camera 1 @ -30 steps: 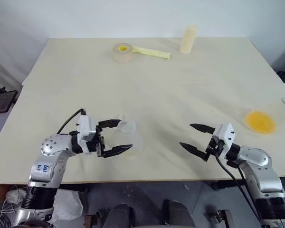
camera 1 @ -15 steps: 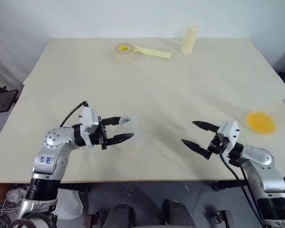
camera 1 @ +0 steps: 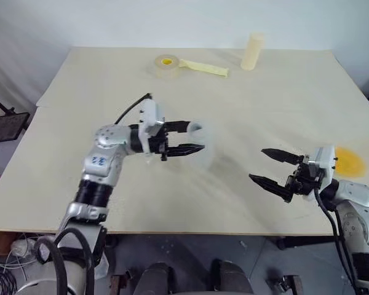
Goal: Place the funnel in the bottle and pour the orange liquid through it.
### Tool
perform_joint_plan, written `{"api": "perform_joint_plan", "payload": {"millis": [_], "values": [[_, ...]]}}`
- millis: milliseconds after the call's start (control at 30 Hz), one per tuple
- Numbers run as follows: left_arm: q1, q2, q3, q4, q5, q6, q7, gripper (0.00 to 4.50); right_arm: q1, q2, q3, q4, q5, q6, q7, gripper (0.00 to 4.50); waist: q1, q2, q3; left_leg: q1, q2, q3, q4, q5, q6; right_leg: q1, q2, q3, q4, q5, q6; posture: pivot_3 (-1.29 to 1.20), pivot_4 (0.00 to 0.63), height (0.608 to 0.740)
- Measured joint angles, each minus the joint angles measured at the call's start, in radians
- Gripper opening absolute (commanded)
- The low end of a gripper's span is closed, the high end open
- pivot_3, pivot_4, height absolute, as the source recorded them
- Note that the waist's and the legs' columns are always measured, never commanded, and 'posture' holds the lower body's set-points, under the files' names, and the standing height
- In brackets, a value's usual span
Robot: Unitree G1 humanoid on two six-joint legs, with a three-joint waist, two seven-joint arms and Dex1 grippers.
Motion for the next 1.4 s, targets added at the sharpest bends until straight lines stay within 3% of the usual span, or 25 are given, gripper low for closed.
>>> {"api": "perform_joint_plan", "payload": {"millis": [200, 433, 667, 933, 1167, 1400], "values": [[-0.102, -0.094, -0.017, 0.275, 0.105, -0.128, 0.028, 2.32, 0.029, 0.0, -0.013, -0.045, 0.003, 0.006, -0.024, 4.5, -0.004, -0.001, 0.001, -0.001, 0.0, 0.002, -0.001, 0.0, 0.0, -0.001, 0.0, -0.001, 0.0, 0.0, 0.0, 0.0, 0.15, 0.74], [-0.147, -0.142, -0.004, 0.399, 0.136, -0.172, 0.061, 2.32, 0.086, 0.0, -0.026, -0.094, 0.005, 0.008, -0.047, 4.5, 0.002, -0.003, 0.002, -0.002, 0.0, 0.001, 0.001, 0.001, 0.001, -0.001, -0.001, -0.001, 0.0, 0.0, 0.0, 0.0, 0.15, 0.74], [-0.149, -0.144, 0.012, 0.409, 0.14, -0.158, 0.073, 4.48, 0.092, 0.0, -0.041, -0.099, 0.004, 0.008, -0.062, 4.5, 0.0, -0.003, 0.002, -0.002, 0.0, 0.0, 0.001, 0.001, 0.001, -0.001, -0.001, -0.001, 0.0, 0.0, 0.0, 0.0, 0.15, 0.74], [-0.12, -0.132, 0.027, 0.337, 0.139, -0.12, 0.067, 4.48, 0.079, 0.0, -0.041, -0.098, 0.005, 0.008, -0.065, 4.5, -0.001, -0.003, 0.002, -0.002, 0.0, -0.001, 0.001, 0.001, 0.001, -0.001, -0.001, -0.001, 0.0, 0.0, 0.0, 0.0, 0.15, 0.74], [-0.045, -0.062, 0.025, 0.148, 0.133, -0.028, 0.036, 4.48, 0.075, 0.0, -0.043, -0.092, 0.005, 0.005, -0.06, 4.5, -0.002, -0.003, 0.002, -0.002, 0.0, -0.003, 0.001, 0.001, 0.001, -0.001, -0.001, -0.001, 0.001, 0.0, 0.0, 0.0, 0.15, 0.74], [-0.029, -0.064, 0.025, 0.119, 0.121, 0.015, 0.041, 4.48, 0.024, 0.0, -0.042, -0.058, 0.002, 0.002, -0.049, 4.5, -0.001, -0.003, 0.002, -0.002, 0.0, -0.003, 0.002, 0.001, 0.001, -0.001, 0.0, -0.001, 0.001, 0.0, 0.0, 0.0, 0.15, 0.74]]}}
